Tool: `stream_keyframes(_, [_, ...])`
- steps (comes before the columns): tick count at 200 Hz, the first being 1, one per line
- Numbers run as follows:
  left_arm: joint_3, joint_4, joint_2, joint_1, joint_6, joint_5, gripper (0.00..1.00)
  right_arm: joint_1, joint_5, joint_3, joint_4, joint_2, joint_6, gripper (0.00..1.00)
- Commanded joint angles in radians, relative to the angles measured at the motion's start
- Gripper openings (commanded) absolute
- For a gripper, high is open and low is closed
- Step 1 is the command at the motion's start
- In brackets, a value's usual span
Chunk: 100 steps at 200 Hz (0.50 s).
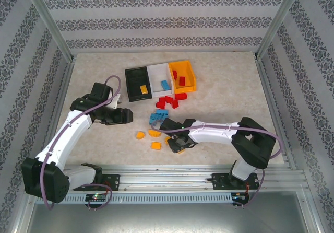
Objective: Sort the legos into containers by color
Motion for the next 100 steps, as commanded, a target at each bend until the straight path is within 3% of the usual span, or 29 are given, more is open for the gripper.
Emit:
stream_keyframes(1, [-0.048, 0.052, -0.014, -0.006, -0.014, 0.053, 0.67, 0.005, 0.015, -0.002, -0.042, -0.094, 0.007, 0.28])
stream_keyframes(49, [-0.140, 0.177, -0.032, -0.007, -0.055, 0.115, 0.67, -0.101, -0.046, 0.135, -0.043, -0.215, -0.033, 0.30])
stream_keyframes(71, [-0.170, 0.214, -0.046, -0.007, -0.064, 0.121, 0.67, -0.171, -0.122, 0.296, -0.013, -0.108, -0.052, 0.30])
stream_keyframes(100, [-0.223, 0.246, -0.067, -0.007, -0.067, 0.118, 0.67, -0.228, -0.169, 0.600, -0.007, 0.140, -0.089, 0.30])
